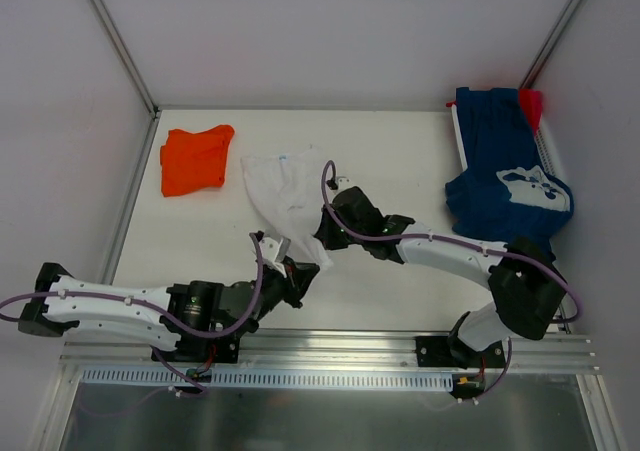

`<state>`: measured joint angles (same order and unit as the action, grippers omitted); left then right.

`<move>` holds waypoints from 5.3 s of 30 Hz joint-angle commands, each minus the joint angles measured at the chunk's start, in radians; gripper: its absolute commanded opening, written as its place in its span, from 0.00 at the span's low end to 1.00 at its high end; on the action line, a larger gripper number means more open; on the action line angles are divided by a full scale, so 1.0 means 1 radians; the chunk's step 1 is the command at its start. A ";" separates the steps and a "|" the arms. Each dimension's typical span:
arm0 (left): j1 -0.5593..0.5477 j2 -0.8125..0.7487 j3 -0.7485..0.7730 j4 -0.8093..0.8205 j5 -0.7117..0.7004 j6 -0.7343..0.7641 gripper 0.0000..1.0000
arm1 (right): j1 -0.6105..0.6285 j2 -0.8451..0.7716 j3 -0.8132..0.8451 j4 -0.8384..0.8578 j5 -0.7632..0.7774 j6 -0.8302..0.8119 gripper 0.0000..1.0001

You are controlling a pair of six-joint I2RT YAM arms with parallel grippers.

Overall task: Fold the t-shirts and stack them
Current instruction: Fold the folded rectangular tshirt in 1/3 of the way

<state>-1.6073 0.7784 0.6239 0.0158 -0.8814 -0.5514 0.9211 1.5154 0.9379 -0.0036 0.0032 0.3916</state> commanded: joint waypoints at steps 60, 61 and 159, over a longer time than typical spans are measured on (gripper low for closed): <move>0.955 0.392 -0.210 0.457 0.341 0.019 0.01 | -0.189 0.442 0.398 -0.068 -0.109 -0.151 0.00; 0.963 0.425 -0.202 0.479 0.354 0.024 0.11 | -0.192 0.442 0.394 -0.072 -0.094 -0.152 0.01; 0.978 -0.370 -0.303 -0.053 0.527 0.091 0.99 | -0.300 1.002 1.316 -0.040 -0.016 -0.309 0.47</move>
<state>-0.6228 0.4004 0.3275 -0.0662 -0.3588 -0.4561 0.6643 2.5244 2.2257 -0.1749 -0.0555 0.1551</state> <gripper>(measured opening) 0.990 0.340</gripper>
